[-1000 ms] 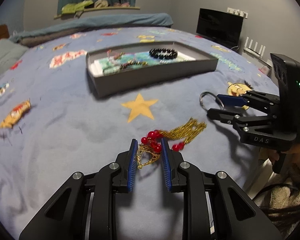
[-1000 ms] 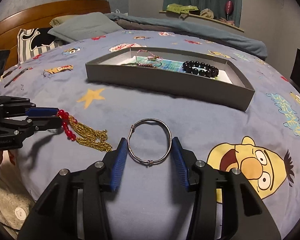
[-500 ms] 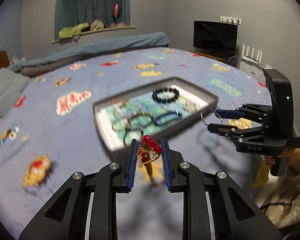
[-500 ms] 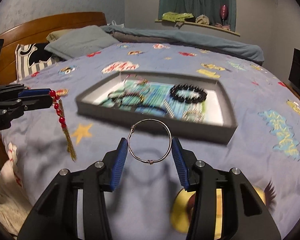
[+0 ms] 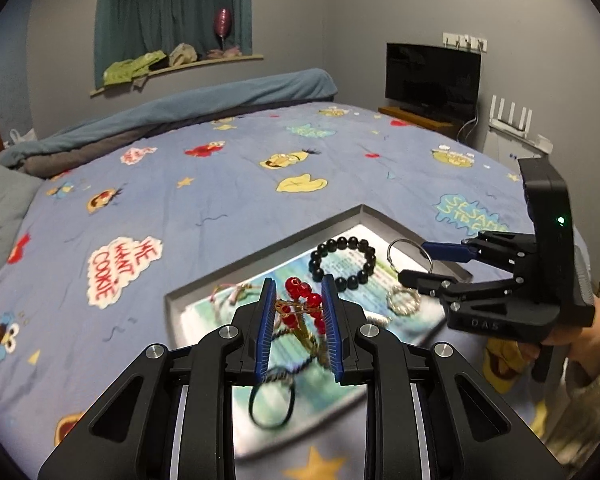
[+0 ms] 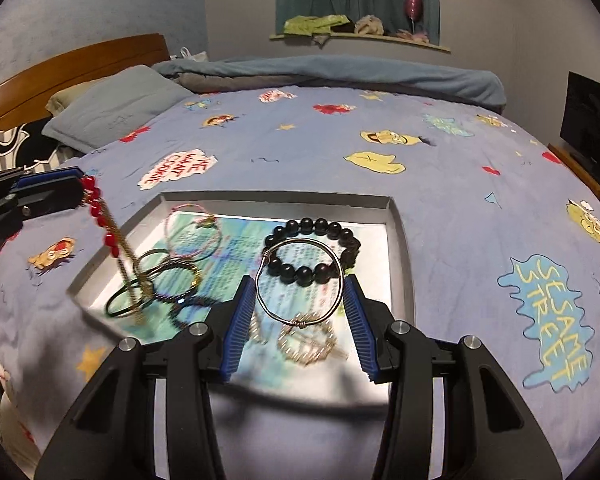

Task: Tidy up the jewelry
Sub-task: 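Carry the pendant and silver ring into the box and open both tools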

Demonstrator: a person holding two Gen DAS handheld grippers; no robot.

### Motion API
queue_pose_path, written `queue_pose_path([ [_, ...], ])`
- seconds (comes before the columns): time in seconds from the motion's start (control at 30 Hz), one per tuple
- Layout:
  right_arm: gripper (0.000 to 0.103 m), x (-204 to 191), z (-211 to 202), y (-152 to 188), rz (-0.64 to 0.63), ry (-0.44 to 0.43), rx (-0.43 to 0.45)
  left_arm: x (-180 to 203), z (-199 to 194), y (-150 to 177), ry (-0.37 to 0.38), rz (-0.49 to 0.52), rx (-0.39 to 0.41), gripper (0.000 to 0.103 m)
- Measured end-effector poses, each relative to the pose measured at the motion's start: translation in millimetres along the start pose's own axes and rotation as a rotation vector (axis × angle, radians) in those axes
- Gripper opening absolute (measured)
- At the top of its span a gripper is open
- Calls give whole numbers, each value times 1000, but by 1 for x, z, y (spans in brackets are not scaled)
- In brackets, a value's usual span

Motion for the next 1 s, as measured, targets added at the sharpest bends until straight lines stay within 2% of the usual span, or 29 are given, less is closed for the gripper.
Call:
queue_pose_path([
  [0.13, 46, 5, 14, -1, -3, 12, -20, 0, 30, -10, -1, -10, -9, 24],
  [0.33, 46, 13, 28, 6, -3, 22, -55, 12, 54, -22, 42, -25, -11, 24],
  [0.43, 46, 15, 32, 9, -8, 26, -66, 16, 66, -14, 44, -9, -36, 24],
  [0.57, 46, 17, 39, 12, -12, 26, -85, 10, 84, 0, 39, -36, -85, 24],
  [1.0, 46, 9, 54, 14, -55, 26, -133, -13, 133, 25, -35, -54, -218, 25],
])
Point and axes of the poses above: each gripper's, at about its wrist camera, not at the fingertips, and z roughly the way its jaws point, x to its right, y to its underside, the point moved 10 cm from there along z, roughly the way its jaws point, and after that the axes turned 7 degrees about x, right-handed, at the moved point
